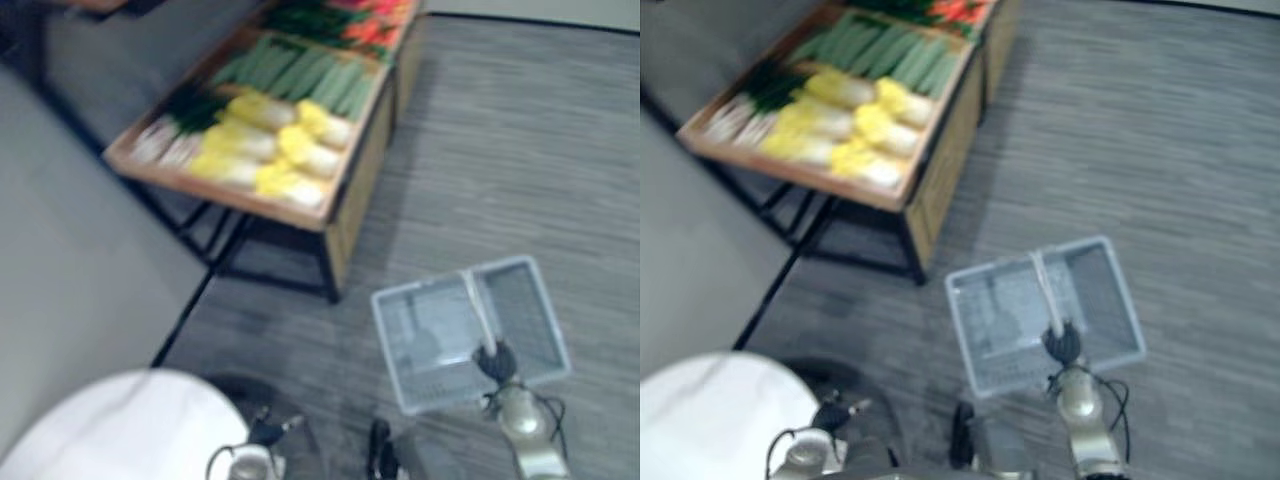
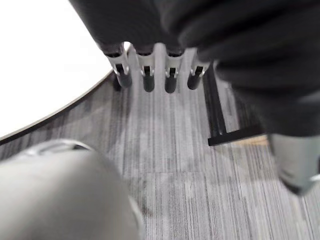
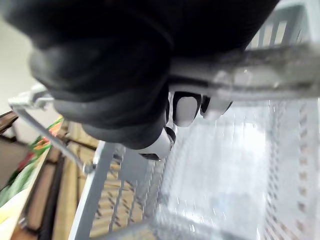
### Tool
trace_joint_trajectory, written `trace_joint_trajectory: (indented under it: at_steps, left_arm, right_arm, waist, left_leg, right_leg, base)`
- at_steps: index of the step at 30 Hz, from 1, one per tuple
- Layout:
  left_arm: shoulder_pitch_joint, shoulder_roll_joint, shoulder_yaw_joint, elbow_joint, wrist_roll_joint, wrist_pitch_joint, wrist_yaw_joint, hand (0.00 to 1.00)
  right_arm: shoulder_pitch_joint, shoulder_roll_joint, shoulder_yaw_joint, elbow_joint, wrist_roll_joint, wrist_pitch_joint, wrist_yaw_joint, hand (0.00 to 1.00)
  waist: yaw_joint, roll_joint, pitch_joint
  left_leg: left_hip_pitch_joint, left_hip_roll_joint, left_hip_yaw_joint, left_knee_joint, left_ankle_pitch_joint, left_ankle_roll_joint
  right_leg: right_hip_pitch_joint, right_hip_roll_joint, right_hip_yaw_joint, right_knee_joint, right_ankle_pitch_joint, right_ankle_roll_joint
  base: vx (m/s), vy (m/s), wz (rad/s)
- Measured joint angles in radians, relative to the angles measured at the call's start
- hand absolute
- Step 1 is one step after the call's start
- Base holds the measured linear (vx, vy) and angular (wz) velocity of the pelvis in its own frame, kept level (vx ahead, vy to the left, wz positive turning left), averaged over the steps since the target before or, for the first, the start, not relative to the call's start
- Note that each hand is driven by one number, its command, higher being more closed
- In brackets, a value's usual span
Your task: Pick vegetable in the basket
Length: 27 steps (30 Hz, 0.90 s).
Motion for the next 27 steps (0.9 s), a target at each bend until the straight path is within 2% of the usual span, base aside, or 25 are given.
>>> trace_joint_trajectory:
  at_steps: [1, 2, 3, 4, 5, 6, 7, 8, 9, 10, 11, 12, 13, 14, 15, 16, 17, 18, 20, 21, 22, 23, 24, 25, 27]
  left_arm:
    - [0.007, -0.001, 0.013, -0.001, -0.001, 0.0, 0.013, 0.0]
    - [0.009, -0.006, 0.024, -0.002, -0.025, 0.0, 0.026, 0.0]
    - [0.009, -0.007, 0.025, -0.002, -0.03, 0.0, 0.028, 0.0]
    - [0.006, -0.009, 0.025, -0.005, -0.037, 0.0, 0.03, 0.0]
    - [0.002, -0.01, 0.023, -0.006, -0.036, 0.0, 0.03, 0.0]
    - [-0.004, -0.01, 0.022, -0.008, -0.036, 0.0, 0.031, 0.0]
    - [-0.003, -0.01, 0.021, -0.016, -0.036, 0.0, 0.031, 0.0]
    - [-0.003, -0.011, 0.021, -0.02, -0.035, 0.0, 0.031, 0.0]
    - [-0.005, -0.011, 0.022, -0.02, -0.035, 0.001, 0.031, 0.0]
    - [-0.001, -0.011, 0.025, -0.019, -0.035, 0.001, 0.03, 0.0]
    - [-0.003, -0.004, 0.033, -0.017, -0.035, 0.002, 0.027, 0.0]
    - [-0.003, 0.005, 0.042, -0.014, -0.036, 0.002, 0.026, 0.0]
    - [-0.002, 0.011, 0.041, -0.014, -0.036, 0.001, 0.026, 0.0]
    - [-0.003, 0.017, 0.04, -0.014, -0.037, 0.003, 0.026, 0.0]
    - [-0.001, 0.022, 0.034, -0.002, -0.037, 0.008, 0.026, 0.0]
    - [0.0, 0.025, 0.026, 0.005, -0.037, 0.011, 0.026, 0.0]
    - [0.003, 0.028, 0.011, 0.013, -0.038, 0.012, 0.026, 0.0]
    - [0.004, 0.028, 0.005, 0.019, -0.039, 0.012, 0.026, 0.0]
    - [-0.001, 0.027, 0.001, 0.028, -0.041, 0.021, 0.021, 0.0]
    - [-0.002, 0.026, 0.001, 0.03, -0.043, 0.024, 0.022, 0.0]
    - [-0.003, 0.023, 0.002, 0.029, -0.058, 0.024, 0.025, 0.0]
    - [-0.005, 0.02, 0.003, 0.028, -0.059, 0.024, 0.025, 0.0]
    - [-0.013, 0.013, 0.006, 0.028, -0.059, 0.023, 0.026, 0.0]
    - [-0.019, 0.002, 0.014, 0.029, -0.059, 0.022, 0.027, 0.0]
    - [-0.018, -0.004, 0.024, 0.032, -0.063, 0.018, 0.027, 0.0]
  right_arm:
    - [0.002, 0.004, -0.019, 0.042, -0.001, 0.002, -0.006, 1.0]
    - [-0.004, -0.006, -0.043, 0.118, -0.012, 0.01, -0.015, 1.0]
    - [-0.006, -0.008, -0.05, 0.136, -0.015, 0.012, -0.018, 1.0]
    - [-0.014, -0.018, -0.065, 0.204, -0.032, 0.021, -0.023, 1.0]
    - [-0.016, -0.025, -0.072, 0.238, -0.045, 0.028, -0.025, 1.0]
    - [-0.016, -0.028, -0.102, 0.294, -0.052, 0.046, -0.029, 1.0]
    - [-0.016, -0.029, -0.126, 0.341, -0.052, 0.059, -0.036, 1.0]
    - [-0.015, -0.032, -0.136, 0.366, -0.052, 0.061, -0.04, 1.0]
    - [-0.014, -0.034, -0.136, 0.415, -0.052, 0.062, -0.043, 1.0]
    - [-0.006, -0.028, -0.133, 0.451, -0.053, 0.062, -0.04, 1.0]
    - [-0.008, -0.017, -0.128, 0.469, -0.056, 0.062, -0.038, 1.0]
    - [-0.015, -0.004, -0.143, 0.501, -0.062, 0.063, -0.036, 1.0]
    - [-0.002, -0.002, -0.143, 0.516, -0.062, 0.062, -0.033, 1.0]
    - [0.004, -0.001, -0.145, 0.529, -0.062, 0.065, -0.03, 1.0]
    - [0.011, 0.007, -0.165, 0.532, -0.06, 0.066, -0.027, 1.0]
    - [0.01, 0.012, -0.179, 0.534, -0.059, 0.069, -0.029, 1.0]
    - [0.012, 0.016, -0.199, 0.535, -0.058, 0.076, -0.035, 1.0]
    - [0.012, 0.016, -0.212, 0.538, -0.057, 0.08, -0.04, 1.0]
    - [0.006, 0.015, -0.215, 0.541, -0.048, 0.08, -0.044, 1.0]
    - [0.002, 0.015, -0.217, 0.545, -0.048, 0.079, -0.044, 1.0]
    - [-0.004, 0.016, -0.22, 0.557, -0.047, 0.074, -0.042, 1.0]
    - [-0.008, 0.016, -0.223, 0.564, -0.045, 0.071, -0.041, 1.0]
    - [-0.012, 0.017, -0.231, 0.567, -0.039, 0.069, -0.04, 1.0]
    - [-0.013, 0.017, -0.252, 0.57, -0.039, 0.063, -0.04, 1.0]
    - [-0.018, 0.018, -0.273, 0.594, -0.039, 0.058, -0.04, 1.0]
  waist:
    - [0.0, 0.007, -0.004]
    - [0.005, -0.004, -0.003]
    - [0.007, -0.004, -0.003]
    - [0.014, -0.002, -0.004]
    - [0.017, -0.003, -0.004]
    - [0.019, -0.003, -0.004]
    - [0.023, -0.003, -0.004]
    - [0.025, -0.003, -0.004]
    - [0.034, -0.004, -0.005]
    - [0.056, -0.015, -0.023]
    - [0.059, -0.039, -0.029]
    - [0.052, -0.065, -0.039]
    - [0.053, -0.083, -0.04]
    - [0.05, -0.096, -0.039]
    - [0.032, -0.1, -0.039]
    - [0.022, -0.1, -0.038]
    - [0.011, -0.097, -0.039]
    - [0.002, -0.095, -0.039]
    - [-0.004, -0.084, -0.034]
    - [-0.006, -0.081, -0.033]
    - [-0.006, -0.076, -0.03]
    - [-0.007, -0.076, -0.03]
    - [-0.007, -0.071, -0.028]
    - [-0.008, -0.065, -0.026]
    - [-0.006, -0.076, -0.032]
  left_leg:
    - [-0.051, -0.021, -0.043, -0.05, -0.016, -0.006]
    - [-0.104, -0.069, -0.098, -0.16, -0.018, -0.006]
    - [-0.114, -0.08, -0.109, -0.188, -0.017, -0.01]
    - [-0.149, -0.123, -0.142, -0.305, -0.009, -0.021]
    - [-0.167, -0.143, -0.151, -0.365, 0.0, -0.028]
    - [-0.198, -0.172, -0.145, -0.473, 0.044, -0.042]
    - [-0.212, -0.185, -0.119, -0.583, 0.113, -0.037]
    - [-0.216, -0.187, -0.102, -0.63, 0.148, -0.032]
    - [-0.217, -0.191, -0.09, -0.671, 0.232, -0.004]
    - [-0.2, -0.196, -0.079, -0.656, 0.295, 0.063]
    - [-0.198, -0.205, -0.058, -0.647, 0.278, 0.084]
    - [-0.172, -0.226, -0.035, -0.653, 0.24, 0.101]
    - [-0.137, -0.243, -0.024, -0.659, 0.216, 0.11]
    - [-0.093, -0.265, -0.021, -0.667, 0.189, 0.119]
    - [-0.03, -0.283, -0.037, -0.667, 0.15, 0.132]
    - [0.007, -0.29, -0.045, -0.669, 0.132, 0.135]
    - [0.085, -0.3, -0.069, -0.694, 0.109, 0.141]
    - [0.151, -0.299, -0.094, -0.734, 0.102, 0.14]
    - [0.231, -0.275, -0.143, -0.793, 0.102, 0.14]
    - [0.24, -0.264, -0.159, -0.799, 0.102, 0.14]
    - [0.25, -0.243, -0.191, -0.801, 0.102, 0.138]
    - [0.252, -0.234, -0.212, -0.801, 0.101, 0.137]
    - [0.253, -0.216, -0.258, -0.798, 0.094, 0.124]
    - [0.253, -0.201, -0.304, -0.789, 0.073, 0.09]
    - [0.265, -0.194, -0.368, -0.78, 0.037, 0.041]
  right_leg:
    - [0.037, 0.01, 0.06, -0.024, 0.002, 0.004]
    - [0.07, 0.012, 0.133, -0.046, 0.007, 0.019]
    - [0.077, 0.01, 0.145, -0.05, 0.01, 0.027]
    - [0.106, 0.004, 0.193, -0.07, 0.009, 0.031]
    - [0.122, 0.0, 0.211, -0.082, 0.006, 0.038]
    - [0.158, -0.006, 0.238, -0.104, 0.002, 0.051]
    - [0.194, -0.007, 0.256, -0.13, -0.007, 0.068]
    - [0.212, -0.006, 0.264, -0.138, -0.014, 0.078]
    - [0.241, -0.005, 0.274, -0.139, -0.034, 0.105]
    - [0.246, -0.017, 0.295, -0.097, -0.074, 0.133]
    - [0.232, -0.033, 0.301, -0.054, -0.097, 0.152]
    - [0.171, -0.056, 0.284, 0.093, -0.121, 0.193]
    - [0.119, -0.073, 0.259, 0.247, -0.128, 0.259]
    - [0.065, -0.098, 0.226, 0.409, -0.098, 0.369]
    - [0.007, -0.137, 0.176, 0.611, -0.042, 0.452]
    - [-0.014, -0.161, 0.138, 0.695, -0.048, 0.437]
    - [-0.041, -0.214, 0.062, 0.791, -0.069, 0.386]
    - [-0.071, -0.256, -0.005, 0.81, -0.099, 0.333]
    - [-0.136, -0.275, -0.064, 0.7, -0.133, 0.275]
    - [-0.152, -0.269, -0.068, 0.639, -0.135, 0.272]
    - [-0.172, -0.252, -0.058, 0.487, -0.132, 0.274]
    - [-0.179, -0.241, -0.039, 0.404, -0.126, 0.278]
    - [-0.189, -0.217, 0.023, 0.237, -0.085, 0.271]
    - [-0.196, -0.203, 0.089, 0.109, -0.021, 0.27]
    - [-0.19, -0.213, 0.165, -0.026, 0.068, 0.273]
  base:
    - [0.46, 0.146, -1.79]
    - [0.34, 0.122, -1.45]
    - [0.36, 0.157, -1.27]
    - [0.24, 0.116, -0.76]
    - [0.41, 0.194, -0.87]
    - [0.46, 0.205, -0.66]
    - [0.48, 0.209, -0.6]
    - [0.51, 0.219, -0.68]
    - [0.65, 0.272, -1.04]
    - [0.54, 0.228, -1.1]
    - [0.56, 0.227, -0.92]
    - [0.43, 0.186, -0.42]
    - [0.62, 0.267, -0.26]
    - [0.61, 0.254, 0.04]
    - [0.5, 0.185, 0.25]
    - [0.49, 0.152, 0.48]
    - [0.46, 0.111, 0.57]
    - [0.53, 0.092, 0.62]
    - [0.47, 0.011, 0.65]
    - [0.43, -0.069, 0.74]
    - [0.34, -0.094, 0.64]
    - [0.43, -0.165, 0.91]
    - [0.41, -0.213, 1.04]
    - [0.41, -0.235, 1.09]
    - [0.41, -0.327, 1.24]
